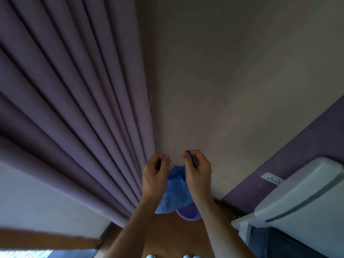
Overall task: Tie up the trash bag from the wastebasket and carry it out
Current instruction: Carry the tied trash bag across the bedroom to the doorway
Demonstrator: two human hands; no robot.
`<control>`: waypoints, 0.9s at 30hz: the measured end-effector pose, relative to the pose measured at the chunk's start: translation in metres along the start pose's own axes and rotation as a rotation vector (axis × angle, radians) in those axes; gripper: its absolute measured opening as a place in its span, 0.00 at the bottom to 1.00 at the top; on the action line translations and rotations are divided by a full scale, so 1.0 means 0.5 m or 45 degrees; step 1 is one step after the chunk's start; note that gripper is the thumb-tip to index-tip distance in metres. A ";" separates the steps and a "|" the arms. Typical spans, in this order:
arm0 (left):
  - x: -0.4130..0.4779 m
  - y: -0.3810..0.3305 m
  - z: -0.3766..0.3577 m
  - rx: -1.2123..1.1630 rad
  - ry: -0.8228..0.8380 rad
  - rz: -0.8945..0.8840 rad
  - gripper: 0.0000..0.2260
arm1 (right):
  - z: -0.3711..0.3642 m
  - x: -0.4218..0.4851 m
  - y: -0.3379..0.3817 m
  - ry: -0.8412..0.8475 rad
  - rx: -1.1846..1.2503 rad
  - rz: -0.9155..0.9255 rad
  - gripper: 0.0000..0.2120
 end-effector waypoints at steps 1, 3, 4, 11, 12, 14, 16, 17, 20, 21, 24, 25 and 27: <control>-0.006 0.000 0.009 0.012 -0.057 0.005 0.12 | -0.008 0.007 0.003 0.059 0.008 0.022 0.09; -0.025 0.003 0.027 0.012 -0.176 0.040 0.13 | -0.025 0.017 0.006 0.168 0.059 0.059 0.09; -0.039 0.006 0.037 0.014 -0.240 0.057 0.14 | -0.035 0.018 0.007 0.223 0.080 0.071 0.09; -0.191 0.055 0.121 0.015 -0.691 0.230 0.13 | -0.154 -0.038 -0.005 0.619 0.122 0.120 0.10; -0.220 0.057 0.134 0.008 -0.749 0.249 0.14 | -0.177 -0.055 -0.004 0.689 0.115 0.121 0.10; -0.280 0.058 0.165 0.004 -0.880 0.286 0.15 | -0.223 -0.096 0.007 0.840 0.151 0.121 0.10; -0.340 0.057 0.198 -0.029 -0.992 0.281 0.13 | -0.264 -0.143 0.026 0.971 0.216 0.129 0.10; -0.371 0.054 0.215 -0.026 -1.040 0.279 0.13 | -0.284 -0.168 0.038 1.029 0.234 0.141 0.10; -0.471 0.041 0.266 0.085 -1.201 0.292 0.13 | -0.349 -0.249 0.063 1.190 0.252 0.170 0.10; -0.507 0.035 0.281 0.112 -1.259 0.293 0.13 | -0.371 -0.280 0.068 1.245 0.253 0.175 0.09; -0.626 0.032 0.322 0.143 -1.432 0.320 0.14 | -0.434 -0.383 0.074 1.415 0.291 0.142 0.08; -0.667 0.033 0.334 0.147 -1.482 0.335 0.14 | -0.452 -0.420 0.080 1.468 0.288 0.144 0.08; -0.754 0.041 0.352 0.136 -1.588 0.363 0.13 | -0.483 -0.497 0.094 1.561 0.271 0.176 0.08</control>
Point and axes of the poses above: each hand's wrist, its own x-axis towards the middle knuckle, its own z-axis out of the back of the hand, y = z × x, the point moved 10 cm from there along x, towards the middle knuckle, and after that the axes turned 11 degrees about y, right-handed, at the moved point
